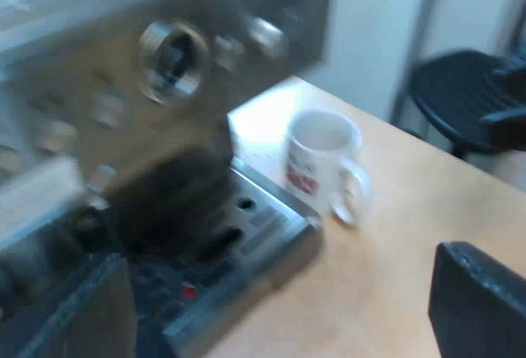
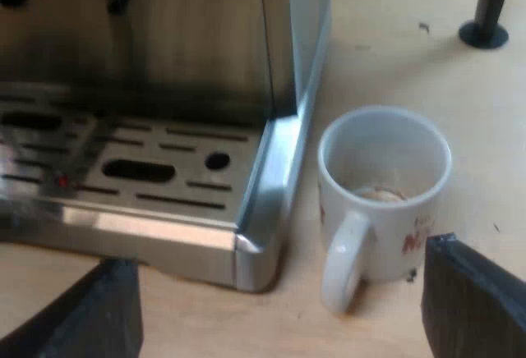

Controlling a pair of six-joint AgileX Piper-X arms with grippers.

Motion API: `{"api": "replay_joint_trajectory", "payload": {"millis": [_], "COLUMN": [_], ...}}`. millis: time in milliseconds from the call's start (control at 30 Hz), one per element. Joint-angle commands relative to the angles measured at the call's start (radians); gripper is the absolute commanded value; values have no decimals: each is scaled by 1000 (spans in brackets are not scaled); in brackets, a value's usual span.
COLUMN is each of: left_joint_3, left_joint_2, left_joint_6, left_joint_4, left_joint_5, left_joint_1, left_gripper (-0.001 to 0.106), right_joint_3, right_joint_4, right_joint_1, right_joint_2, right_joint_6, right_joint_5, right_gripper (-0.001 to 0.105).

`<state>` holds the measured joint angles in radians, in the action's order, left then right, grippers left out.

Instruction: Remove mug from coffee machine

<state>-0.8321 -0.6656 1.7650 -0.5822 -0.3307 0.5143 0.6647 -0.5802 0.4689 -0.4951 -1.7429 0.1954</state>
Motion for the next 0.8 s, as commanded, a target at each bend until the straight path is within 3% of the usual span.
{"api": "replay_joint_trajectory", "payload": {"millis": [33,233,400,800], "left_joint_3": [-24,-26,-26,-26], "left_joint_2": [0,2,13,170], "left_joint_6": [11,11,5,-8], "left_joint_4": [-3,-45,-120,-168], "left_joint_5": [8,-96,-95,-90], "left_joint_1": [-71,-276,-398,-410], "left_gripper": [83,83,83,83], "right_joint_3": [23,22,22,22], "right_joint_4": [-16,-29,-32,51], "right_joint_1": [1,1,-1,-227], "right_joint_2": [7,7,1,-135], "right_joint_6": [-2,14,26,50], "right_joint_5": [-41,-145,-148,-148], "right_gripper": [71,71,71,71]}}
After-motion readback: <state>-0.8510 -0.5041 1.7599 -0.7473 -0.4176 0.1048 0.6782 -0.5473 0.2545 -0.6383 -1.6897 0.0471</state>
